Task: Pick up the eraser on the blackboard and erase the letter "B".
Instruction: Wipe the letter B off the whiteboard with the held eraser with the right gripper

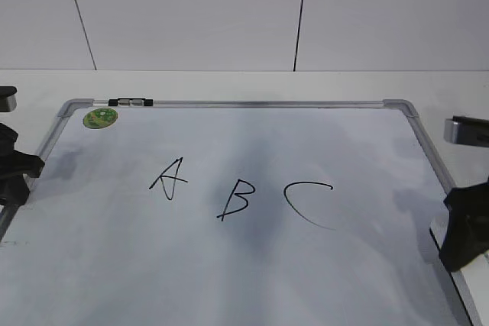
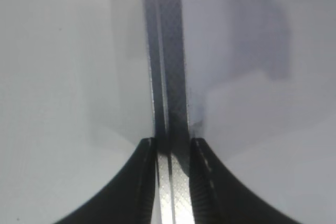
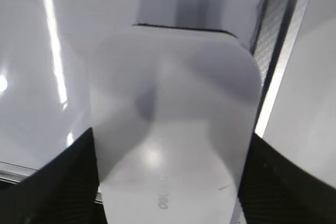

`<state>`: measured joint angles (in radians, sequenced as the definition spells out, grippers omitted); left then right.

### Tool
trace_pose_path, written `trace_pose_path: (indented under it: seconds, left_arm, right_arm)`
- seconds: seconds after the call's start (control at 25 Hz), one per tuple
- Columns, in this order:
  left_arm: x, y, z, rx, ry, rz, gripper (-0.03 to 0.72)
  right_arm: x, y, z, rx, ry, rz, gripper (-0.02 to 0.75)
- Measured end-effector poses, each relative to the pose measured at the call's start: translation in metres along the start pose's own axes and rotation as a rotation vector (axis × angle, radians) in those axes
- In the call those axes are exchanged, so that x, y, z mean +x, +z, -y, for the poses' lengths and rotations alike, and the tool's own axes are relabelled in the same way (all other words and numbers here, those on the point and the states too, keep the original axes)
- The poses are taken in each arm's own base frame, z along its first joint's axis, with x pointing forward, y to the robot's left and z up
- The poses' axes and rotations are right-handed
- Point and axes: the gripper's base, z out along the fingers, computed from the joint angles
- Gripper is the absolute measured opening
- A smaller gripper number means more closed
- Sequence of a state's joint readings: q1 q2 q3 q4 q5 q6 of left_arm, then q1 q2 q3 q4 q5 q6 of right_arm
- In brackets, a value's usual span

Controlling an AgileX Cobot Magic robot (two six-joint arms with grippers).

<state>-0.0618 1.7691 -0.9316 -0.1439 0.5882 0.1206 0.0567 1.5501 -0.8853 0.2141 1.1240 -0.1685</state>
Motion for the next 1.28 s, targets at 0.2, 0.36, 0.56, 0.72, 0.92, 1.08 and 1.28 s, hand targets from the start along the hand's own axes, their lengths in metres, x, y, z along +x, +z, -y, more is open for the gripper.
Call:
trace_pose_path:
  seconds: [0.2, 0.36, 0.56, 0.72, 0.92, 1.08, 1.28]
  left_arm:
    - [0.000, 0.000, 0.000, 0.000, 0.000, 0.000, 0.147]
    - [0.000, 0.000, 0.000, 0.000, 0.000, 0.000, 0.147]
    - [0.000, 0.000, 0.000, 0.000, 0.000, -0.001, 0.147]
    - [0.000, 0.000, 0.000, 0.000, 0.000, -0.001, 0.147]
    - [0.000, 0.000, 0.000, 0.001, 0.000, -0.003, 0.147]
    - [0.000, 0.000, 0.000, 0.001, 0.000, -0.004, 0.147]
    - [0.000, 0.000, 0.000, 0.001, 0.000, -0.005, 0.146]
  right_arm:
    - [-0.015, -0.019, -0.012, -0.057, -0.003, 0.085, 0.557]
    - [-0.026, -0.033, -0.038, -0.052, -0.089, 0.152, 0.557]
    - [-0.050, -0.044, -0.088, -0.060, -0.197, 0.210, 0.557]
    - [-0.073, -0.038, -0.124, -0.057, -0.264, 0.186, 0.557]
    - [-0.096, -0.028, -0.166, -0.018, -0.331, 0.175, 0.557]
    - [-0.110, -0.017, -0.190, 0.036, -0.331, 0.176, 0.557]
    - [-0.126, 0.012, -0.201, 0.064, -0.292, 0.121, 0.557]
